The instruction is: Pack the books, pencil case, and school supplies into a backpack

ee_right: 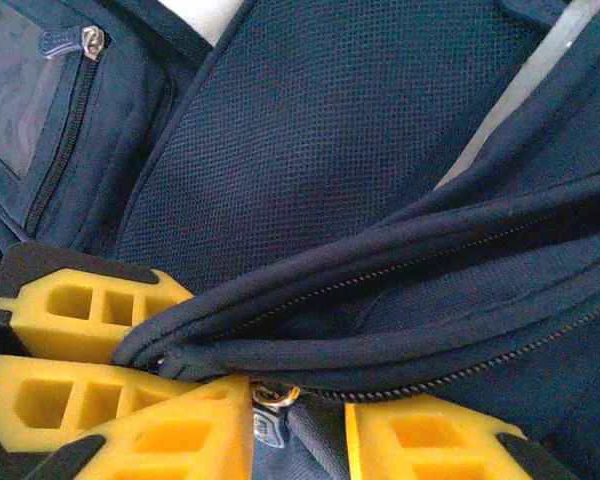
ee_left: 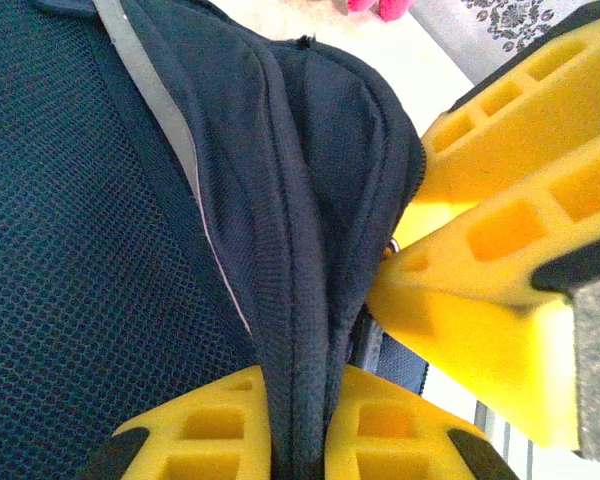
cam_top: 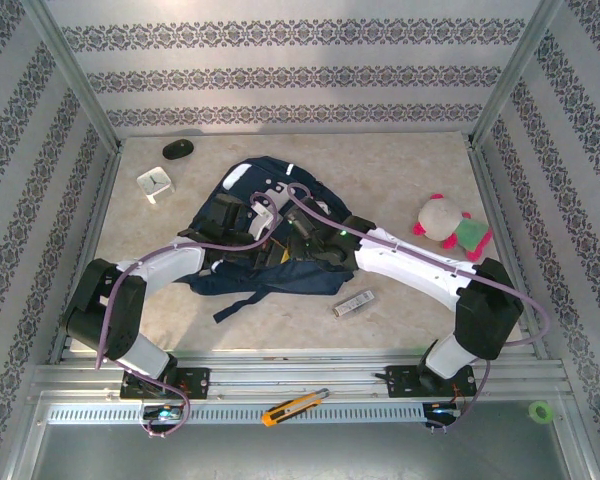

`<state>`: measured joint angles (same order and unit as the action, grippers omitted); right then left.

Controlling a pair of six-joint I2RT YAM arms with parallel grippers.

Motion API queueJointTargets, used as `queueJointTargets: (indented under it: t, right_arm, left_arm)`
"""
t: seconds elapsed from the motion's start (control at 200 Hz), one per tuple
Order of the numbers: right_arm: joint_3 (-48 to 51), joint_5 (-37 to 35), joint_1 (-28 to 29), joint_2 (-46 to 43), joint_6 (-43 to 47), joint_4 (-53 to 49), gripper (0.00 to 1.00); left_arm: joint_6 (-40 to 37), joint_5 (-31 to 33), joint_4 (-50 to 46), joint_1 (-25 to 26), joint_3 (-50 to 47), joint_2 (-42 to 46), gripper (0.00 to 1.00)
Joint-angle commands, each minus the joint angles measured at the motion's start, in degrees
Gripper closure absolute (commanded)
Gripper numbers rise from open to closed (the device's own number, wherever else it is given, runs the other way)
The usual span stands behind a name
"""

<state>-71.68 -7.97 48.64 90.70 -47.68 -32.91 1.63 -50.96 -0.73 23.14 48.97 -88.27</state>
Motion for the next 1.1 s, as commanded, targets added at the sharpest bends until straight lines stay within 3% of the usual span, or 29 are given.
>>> queueJointTargets:
  t: [0.0,0.2,0.375,0.764,0.964,1.094]
  right_arm:
    - [2.63,-8.73,-1.98,0.83,-0.39,-3.66,0.76]
    - [3.87,-11.33,-3.31,-0.85,0.36,-7.13,0.82]
    - [3.08,-14.14,-2.6,-1.69,0.31,-10.97,0.74]
    - [0.3,-20.38,-0.92,-8.31,0.32,-20.1,0.74]
    - [2.93,-10.33,-0.33,-12.29,4.41,-10.89,0.66]
    - [1.95,-6.09,1.69,-10.03,-0.92,-8.11,0.63]
  left_arm:
    - [2.58,-7.58,0.43,0.42,-1.12,1.21,1.0]
    - [5.14,-6.86,3.07,0.5,-2.57,1.29,1.0]
    - [5.46,-5.18,3.32,0.57,-2.69,1.17,1.0]
    - [4.52,1.18,1.58,0.92,-2.8,1.29,1.0]
    - [4.96,1.17,2.05,0.98,-2.91,1.18,1.0]
    - [6.13,1.01,3.28,1.07,-3.2,1.21,1.0]
